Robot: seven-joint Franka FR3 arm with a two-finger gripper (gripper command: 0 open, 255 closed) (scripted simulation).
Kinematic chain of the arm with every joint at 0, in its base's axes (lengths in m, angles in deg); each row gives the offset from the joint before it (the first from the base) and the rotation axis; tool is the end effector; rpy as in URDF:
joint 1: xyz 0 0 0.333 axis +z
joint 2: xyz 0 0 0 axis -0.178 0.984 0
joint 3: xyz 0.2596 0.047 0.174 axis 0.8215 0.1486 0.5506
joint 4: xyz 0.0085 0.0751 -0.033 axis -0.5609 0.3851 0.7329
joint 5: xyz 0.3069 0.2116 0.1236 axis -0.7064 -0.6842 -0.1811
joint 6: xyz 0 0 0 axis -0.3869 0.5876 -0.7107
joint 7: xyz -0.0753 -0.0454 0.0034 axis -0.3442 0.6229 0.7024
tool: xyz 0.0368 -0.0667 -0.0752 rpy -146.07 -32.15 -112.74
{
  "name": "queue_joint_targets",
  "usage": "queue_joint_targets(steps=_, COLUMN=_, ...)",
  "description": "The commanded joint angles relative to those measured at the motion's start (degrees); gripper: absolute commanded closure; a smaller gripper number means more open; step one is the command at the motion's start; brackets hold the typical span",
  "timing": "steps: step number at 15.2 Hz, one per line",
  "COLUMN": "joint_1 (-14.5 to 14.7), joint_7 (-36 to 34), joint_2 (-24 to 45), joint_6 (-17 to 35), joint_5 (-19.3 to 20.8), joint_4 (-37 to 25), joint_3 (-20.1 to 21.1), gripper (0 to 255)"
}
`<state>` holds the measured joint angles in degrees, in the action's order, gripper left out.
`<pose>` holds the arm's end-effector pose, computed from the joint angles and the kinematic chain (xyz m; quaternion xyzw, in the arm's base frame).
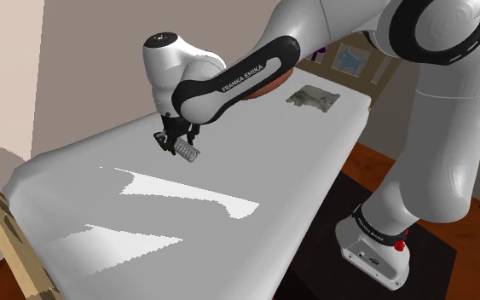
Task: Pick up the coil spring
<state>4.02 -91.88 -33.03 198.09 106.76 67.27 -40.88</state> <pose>0.5366 0.3394 0.3129 0.9970 -0.0045 0.0431 0.0649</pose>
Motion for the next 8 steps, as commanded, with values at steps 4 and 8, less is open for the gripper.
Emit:
queue_joint_targets(steps=4, joint_1=0.0, joint_7=0.0, joint_2=0.0, joint_6=0.1, joint_5=0.0, joint_4=0.1, joint_3=0.0, gripper=255)
queue_joint_targets(steps=8, joint_1=-0.2, joint_7=0.7, joint_2=-1.2, joint_6=-1.7, joint_5=-0.8, joint_4=-0.6, joint_3=0.4, gripper=255)
